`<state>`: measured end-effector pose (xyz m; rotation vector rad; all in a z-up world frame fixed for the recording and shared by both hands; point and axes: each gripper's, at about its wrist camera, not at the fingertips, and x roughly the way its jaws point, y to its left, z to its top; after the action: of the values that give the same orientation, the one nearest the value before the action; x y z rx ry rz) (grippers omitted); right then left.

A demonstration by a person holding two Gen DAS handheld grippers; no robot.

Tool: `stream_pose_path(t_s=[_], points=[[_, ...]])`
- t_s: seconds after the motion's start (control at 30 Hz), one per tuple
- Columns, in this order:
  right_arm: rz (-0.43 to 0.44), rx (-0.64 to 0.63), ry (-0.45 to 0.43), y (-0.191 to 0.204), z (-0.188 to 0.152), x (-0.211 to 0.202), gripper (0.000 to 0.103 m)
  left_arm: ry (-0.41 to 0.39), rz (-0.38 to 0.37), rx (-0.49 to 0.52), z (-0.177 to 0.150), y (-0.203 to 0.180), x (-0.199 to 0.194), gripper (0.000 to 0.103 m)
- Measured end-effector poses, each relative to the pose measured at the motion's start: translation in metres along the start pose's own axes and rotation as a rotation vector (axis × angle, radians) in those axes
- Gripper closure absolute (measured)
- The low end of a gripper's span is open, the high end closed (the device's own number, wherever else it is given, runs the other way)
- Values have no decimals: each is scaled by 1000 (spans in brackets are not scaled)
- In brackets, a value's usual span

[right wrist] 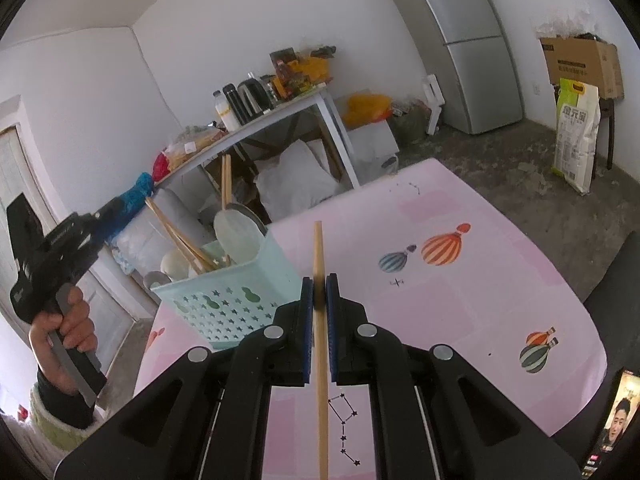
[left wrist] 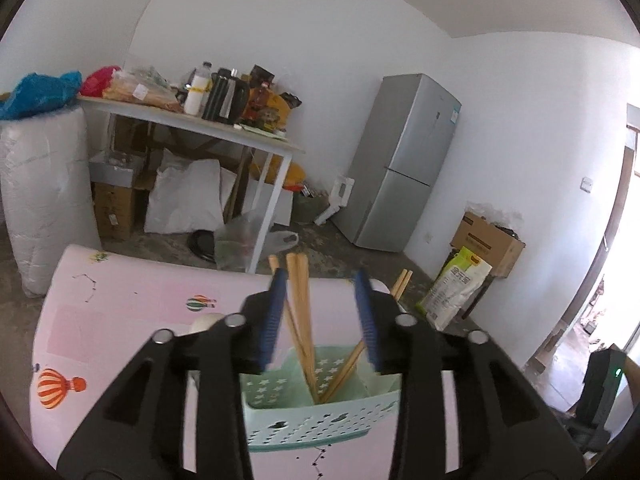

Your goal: Organize utensils

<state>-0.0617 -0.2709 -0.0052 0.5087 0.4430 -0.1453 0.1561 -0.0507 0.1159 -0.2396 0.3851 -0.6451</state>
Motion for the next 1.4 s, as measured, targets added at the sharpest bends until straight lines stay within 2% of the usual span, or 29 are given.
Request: stream_pose_path(t_s=[0.2, 0.47, 0.77, 0.87, 1.07, 1.27, 1.3, 1.4], points=[[73, -39, -75, 20, 27, -16, 96, -26, 23, 30, -12, 0, -24, 46], [260, -137, -196, 69, 87, -33, 96, 8, 56, 65, -35, 8, -46, 21], [358, -188, -237, 108, 138, -20, 96, 57, 127, 80, -61, 20, -54, 12], [351, -215, -251, 119, 145, -11, 97, 82, 149, 64, -72, 28, -53, 11], [291, -262, -183, 126, 132, 32, 97, 115, 177, 93, -87, 37, -46, 11], [245, -299, -15, 117, 105, 85, 95, 157, 162, 149, -98, 39, -29, 11], [242, -303, -2, 114, 102, 87, 93, 166, 147, 164, -100, 39, -25, 11], [254, -265, -20, 99, 100, 78, 62, 191, 119, 209, -105, 38, -13, 10]])
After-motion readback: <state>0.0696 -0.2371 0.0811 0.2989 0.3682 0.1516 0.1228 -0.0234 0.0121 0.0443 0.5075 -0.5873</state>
